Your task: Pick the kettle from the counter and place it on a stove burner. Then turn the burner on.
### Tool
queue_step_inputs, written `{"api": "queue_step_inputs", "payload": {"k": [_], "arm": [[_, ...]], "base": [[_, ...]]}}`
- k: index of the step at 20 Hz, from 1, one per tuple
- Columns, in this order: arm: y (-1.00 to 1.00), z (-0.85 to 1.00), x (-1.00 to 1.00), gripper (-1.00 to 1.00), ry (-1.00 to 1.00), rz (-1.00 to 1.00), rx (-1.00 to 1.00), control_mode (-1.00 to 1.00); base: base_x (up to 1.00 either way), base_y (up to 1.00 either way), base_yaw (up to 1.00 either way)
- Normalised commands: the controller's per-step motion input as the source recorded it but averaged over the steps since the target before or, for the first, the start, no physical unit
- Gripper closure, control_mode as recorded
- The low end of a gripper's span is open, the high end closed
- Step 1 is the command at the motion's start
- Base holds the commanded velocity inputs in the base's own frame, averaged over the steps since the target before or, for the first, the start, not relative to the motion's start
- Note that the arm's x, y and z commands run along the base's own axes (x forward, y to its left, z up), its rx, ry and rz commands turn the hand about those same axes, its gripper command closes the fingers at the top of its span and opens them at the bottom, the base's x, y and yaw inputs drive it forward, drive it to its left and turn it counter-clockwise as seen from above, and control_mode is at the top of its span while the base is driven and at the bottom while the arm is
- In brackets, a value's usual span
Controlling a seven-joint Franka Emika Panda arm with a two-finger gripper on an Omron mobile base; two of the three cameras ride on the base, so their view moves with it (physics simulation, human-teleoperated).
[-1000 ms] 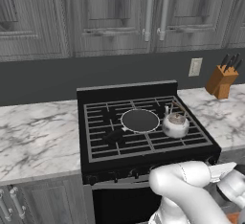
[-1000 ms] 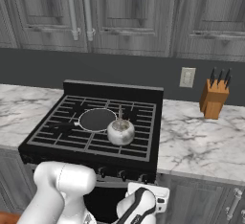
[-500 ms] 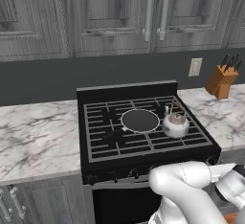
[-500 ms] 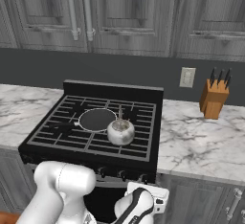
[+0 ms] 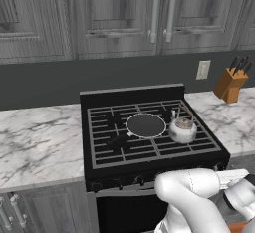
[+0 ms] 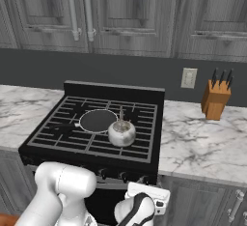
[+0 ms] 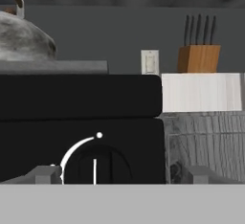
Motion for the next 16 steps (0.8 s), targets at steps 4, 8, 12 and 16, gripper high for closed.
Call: {"api": "queue_step_inputs", "payload": {"k": [4,8,12,16], "arm": [[0.02,0.0,0.0,-1.0,-0.01,0.0,0.0,-1.0],[0.0,0.0,0.0,-1.0,0.0,0.0,0.0,-1.0],[0.0,0.0,0.0,1.0,0.0,0.0,0.0,-1.0],[0.0,0.0,0.0,1.0,0.0,0.0,0.0,-1.0]], "base": [[0.0,0.0,0.0],[0.0,0.0,0.0],[0.0,0.0,0.0],[0.0,0.0,0.0]]}}
